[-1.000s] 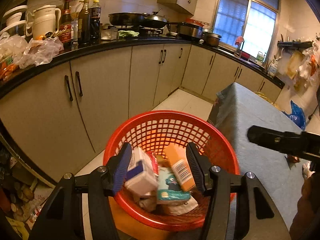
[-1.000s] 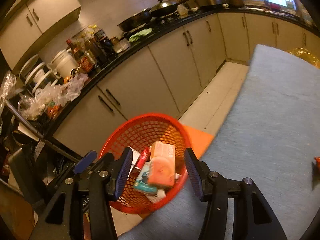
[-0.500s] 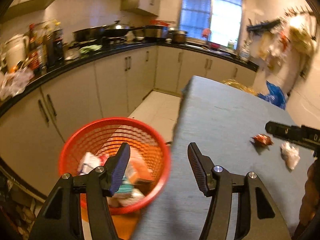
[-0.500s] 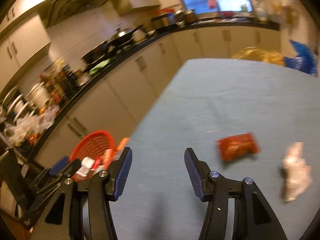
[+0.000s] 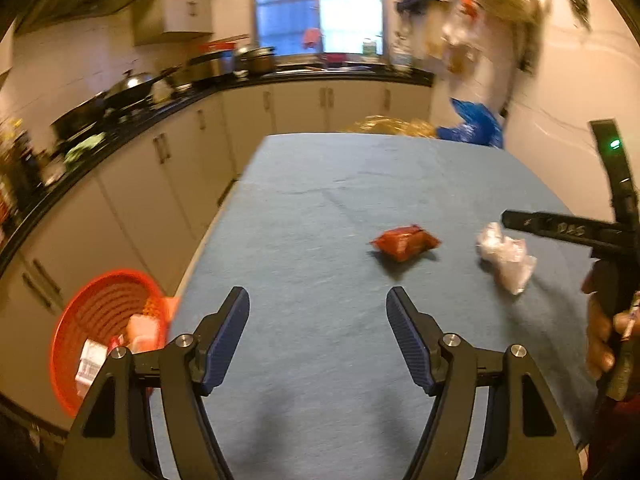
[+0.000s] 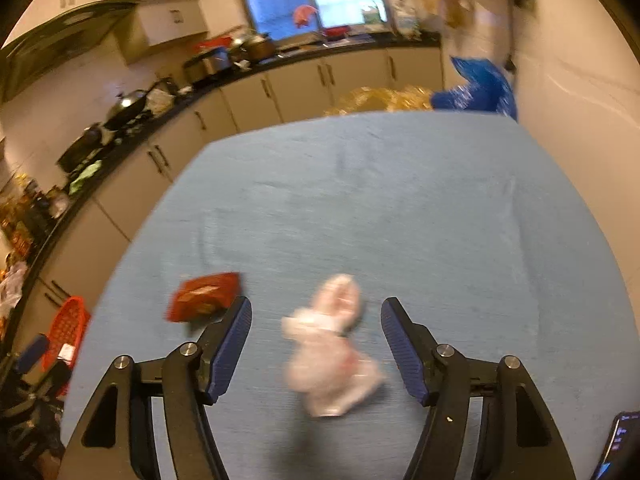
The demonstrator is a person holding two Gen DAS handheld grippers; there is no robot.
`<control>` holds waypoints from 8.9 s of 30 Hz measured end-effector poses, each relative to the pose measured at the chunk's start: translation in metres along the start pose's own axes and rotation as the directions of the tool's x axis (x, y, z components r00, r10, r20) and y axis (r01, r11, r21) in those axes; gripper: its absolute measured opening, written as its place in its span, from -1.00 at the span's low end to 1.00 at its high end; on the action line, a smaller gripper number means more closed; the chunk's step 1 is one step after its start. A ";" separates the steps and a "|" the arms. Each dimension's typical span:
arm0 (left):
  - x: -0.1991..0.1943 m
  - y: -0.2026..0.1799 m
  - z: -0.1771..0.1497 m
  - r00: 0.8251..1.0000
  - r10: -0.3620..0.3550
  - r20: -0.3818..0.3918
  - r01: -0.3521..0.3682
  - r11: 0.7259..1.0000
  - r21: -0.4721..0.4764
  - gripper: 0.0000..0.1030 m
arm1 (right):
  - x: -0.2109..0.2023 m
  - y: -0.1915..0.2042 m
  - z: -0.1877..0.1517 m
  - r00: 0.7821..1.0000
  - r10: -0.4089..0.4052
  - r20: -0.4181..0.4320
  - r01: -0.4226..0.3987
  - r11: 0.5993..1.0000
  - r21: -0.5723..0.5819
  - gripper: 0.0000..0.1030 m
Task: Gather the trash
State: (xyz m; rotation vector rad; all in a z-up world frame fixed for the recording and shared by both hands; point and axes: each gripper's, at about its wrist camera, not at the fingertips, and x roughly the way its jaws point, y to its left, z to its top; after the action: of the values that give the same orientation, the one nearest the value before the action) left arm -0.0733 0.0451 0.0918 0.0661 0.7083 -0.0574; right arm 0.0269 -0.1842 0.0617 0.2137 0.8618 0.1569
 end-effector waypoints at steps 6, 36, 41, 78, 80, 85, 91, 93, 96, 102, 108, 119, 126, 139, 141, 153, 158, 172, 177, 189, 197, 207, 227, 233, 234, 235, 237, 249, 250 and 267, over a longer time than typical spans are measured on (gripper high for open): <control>0.031 -0.023 0.028 0.998 -0.041 -0.049 0.042 0.999 0.021 0.46 | 0.023 -0.023 -0.012 0.995 0.058 -0.080 -0.056 0.998 0.026 0.39; 0.151 -0.101 0.039 0.969 -0.120 -0.215 0.172 0.954 0.244 -0.03 | 0.018 -0.050 -0.019 0.993 0.108 -0.039 -0.104 0.989 0.104 -0.25; 0.160 -0.086 0.035 0.960 -0.137 -0.245 0.178 0.972 0.152 -0.28 | 0.017 -0.048 -0.021 0.993 0.114 -0.037 -0.110 0.990 0.089 -0.25; 0.078 -0.027 0.000 0.998 -0.035 0.046 0.039 0.995 -0.092 -0.34 | -0.006 0.036 -0.046 0.989 0.040 0.143 -0.010 0.979 -0.203 -0.25; 0.078 -0.027 0.000 0.998 -0.038 0.047 0.042 0.995 -0.088 -0.34 | -0.005 0.036 -0.046 0.989 0.041 0.139 -0.011 0.978 -0.208 -0.25; 0.078 -0.027 0.000 0.998 -0.041 0.047 0.045 0.996 -0.081 -0.34 | -0.006 0.039 -0.049 0.989 0.031 0.144 0.000 0.978 -0.210 -0.25; 0.078 -0.027 0.000 0.998 -0.040 0.044 0.043 0.996 -0.079 -0.33 | -0.007 0.038 -0.049 0.989 0.030 0.148 0.001 0.978 -0.210 -0.25; 0.078 -0.027 0.000 0.998 -0.040 0.044 0.043 0.996 -0.079 -0.33 | -0.008 0.038 -0.049 0.988 0.031 0.148 0.001 0.978 -0.211 -0.25; 0.078 -0.027 0.000 0.998 -0.041 0.043 0.044 0.996 -0.079 -0.33 | -0.009 0.039 -0.050 0.988 0.032 0.149 0.000 0.978 -0.211 -0.25; 0.079 -0.026 0.001 0.998 -0.039 0.041 0.042 0.996 -0.078 -0.33 | -0.010 0.039 -0.050 0.988 0.032 0.151 0.000 0.978 -0.210 -0.25; 0.079 -0.025 0.001 0.999 -0.031 0.040 0.034 0.996 -0.077 -0.33 | -0.011 0.038 -0.051 0.988 0.034 0.148 -0.003 0.979 -0.205 -0.25; 0.081 -0.024 0.002 0.999 -0.029 0.038 0.032 0.996 -0.078 -0.33 | -0.010 0.036 -0.046 0.989 0.028 0.142 -0.001 0.982 -0.191 -0.25; 0.081 -0.025 0.001 0.999 -0.029 0.041 0.033 0.996 -0.079 -0.33 | -0.007 0.035 -0.046 0.991 0.026 0.131 -0.001 0.982 -0.189 -0.25; 0.080 -0.024 0.001 0.999 -0.021 0.046 0.025 0.996 -0.087 -0.33 | -0.007 0.034 -0.047 0.990 0.051 0.131 -0.024 0.980 -0.199 -0.25; 0.080 -0.024 0.000 0.999 -0.020 0.045 0.024 0.996 -0.088 -0.33 | -0.006 0.034 -0.047 0.990 0.052 0.131 -0.026 0.980 -0.199 -0.25; 0.075 -0.027 -0.001 0.997 0.013 0.070 -0.008 0.997 -0.077 -0.33 | -0.006 0.032 -0.046 0.991 0.035 0.131 -0.009 0.982 -0.190 -0.25; 0.078 -0.025 -0.003 0.999 0.005 0.051 -0.001 0.996 -0.090 -0.33 | -0.003 0.031 -0.044 0.992 0.032 0.121 -0.011 0.984 -0.176 -0.25; 0.060 -0.016 0.003 0.995 0.034 0.090 -0.025 0.994 -0.106 -0.33 | -0.002 0.031 -0.042 0.992 0.072 0.104 -0.052 0.983 -0.177 -0.25; 0.038 -0.003 0.005 0.995 0.021 0.093 -0.009 0.991 -0.130 -0.33 | -0.009 0.037 -0.045 0.992 0.093 0.081 -0.078 0.983 -0.165 -0.25; -0.021 0.073 -0.009 0.988 0.094 0.124 -0.066 0.975 -0.214 -0.33 | -0.034 0.112 -0.051 0.973 0.228 0.028 -0.214 0.944 -0.250 -0.25; -0.038 0.161 -0.034 0.968 0.237 0.081 -0.198 0.921 -0.335 -0.33 | -0.020 0.197 -0.054 0.934 0.346 -0.088 -0.355 0.877 -0.325 -0.24; -0.029 0.235 -0.072 0.953 0.301 -0.007 -0.275 0.859 -0.431 -0.33 | 0.018 0.304 -0.064 0.890 0.403 -0.214 -0.457 0.792 -0.406 -0.23; -0.008 0.257 -0.085 0.959 0.282 -0.032 -0.266 0.853 -0.448 -0.18 | 0.077 0.371 -0.059 0.850 0.419 -0.318 -0.519 0.769 -0.374 -0.06; -0.037 0.251 -0.084 0.949 0.311 0.045 -0.255 0.846 -0.469 0.20 | 0.043 0.342 -0.051 0.869 0.435 -0.234 -0.494 0.790 -0.363 0.08; -0.045 0.247 -0.083 0.944 0.325 0.063 -0.258 0.842 -0.473 0.40 | 0.031 0.332 -0.051 0.884 0.425 -0.196 -0.468 0.799 -0.379 0.21; -0.056 0.242 -0.083 0.932 0.351 0.085 -0.272 0.837 -0.475 0.48 | 0.023 0.326 -0.052 0.892 0.419 -0.170 -0.451 0.805 -0.385 0.28; -0.074 0.228 -0.083 0.908 0.400 0.126 -0.302 0.832 -0.466 0.76 | -0.001 0.310 -0.058 0.910 0.403 -0.097 -0.404 0.810 -0.425 0.52; -0.120 0.141 -0.097 0.820 0.550 0.159 -0.463 0.800 -0.381 1.00 | -0.083 0.225 -0.116 0.952 0.232 0.199 -0.094 0.844 -0.529 0.95; -0.117 0.137 -0.098 0.815 0.561 0.147 -0.481 0.795 -0.369 1.00 | -0.084 0.219 -0.118 0.951 0.233 0.202 -0.098 0.849 -0.520 0.96; -0.103 0.103 -0.097 0.767 0.640 0.046 -0.605 0.745 -0.282 1.00 | -0.098 0.175 -0.132 0.952 0.216 0.217 -0.091 0.877 -0.471 0.99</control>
State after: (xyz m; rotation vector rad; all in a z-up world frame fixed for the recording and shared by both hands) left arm -0.2065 0.1587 0.0891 0.0532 0.5160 0.6775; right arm -0.1461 -0.0208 0.0934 -0.1399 0.5195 0.4672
